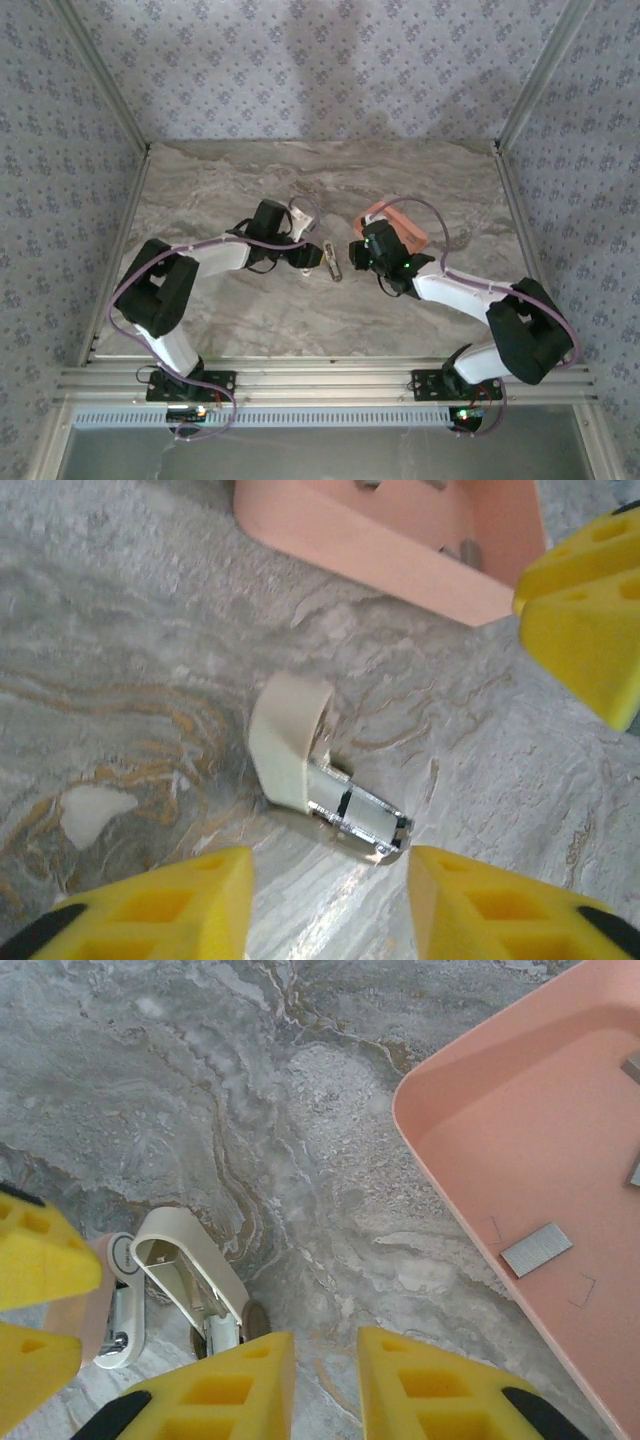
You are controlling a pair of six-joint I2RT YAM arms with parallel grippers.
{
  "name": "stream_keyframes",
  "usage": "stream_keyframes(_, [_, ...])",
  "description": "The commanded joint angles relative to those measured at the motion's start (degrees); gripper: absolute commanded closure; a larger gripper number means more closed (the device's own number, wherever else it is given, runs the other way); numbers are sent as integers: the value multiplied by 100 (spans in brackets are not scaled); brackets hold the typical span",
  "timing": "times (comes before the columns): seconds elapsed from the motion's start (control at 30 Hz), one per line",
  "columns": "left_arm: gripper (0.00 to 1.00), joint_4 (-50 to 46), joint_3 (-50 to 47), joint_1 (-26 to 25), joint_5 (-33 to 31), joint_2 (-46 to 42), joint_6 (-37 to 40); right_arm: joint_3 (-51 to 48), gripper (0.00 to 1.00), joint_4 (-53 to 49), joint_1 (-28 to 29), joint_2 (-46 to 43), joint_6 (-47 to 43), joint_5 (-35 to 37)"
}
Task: Load the staples into the stapler
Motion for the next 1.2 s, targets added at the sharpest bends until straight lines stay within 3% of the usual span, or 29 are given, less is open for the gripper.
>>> stream_keyframes(0.0, [49, -70, 340, 12, 145, -20, -55, -155, 76, -6, -53, -209, 42, 41])
stream_keyframes(0.17, [43, 93, 718, 16, 438, 460, -87, -269, 75, -5, -122, -278, 79, -40])
stream_keyframes(0.47, [43, 33, 1303, -75, 996, 1125, -56, -414, 75, 35, -228, -391, 129, -95])
stream_keyframes(0.9, [53, -322, 1109, -292, 1546, 859, 462, -528, 75, 103, -264, -486, 177, -164])
stream_keyframes(1.17, [63, -1139, 979, -521, 1213, 887, 919, -573, 76, 123, -261, -485, 235, -175])
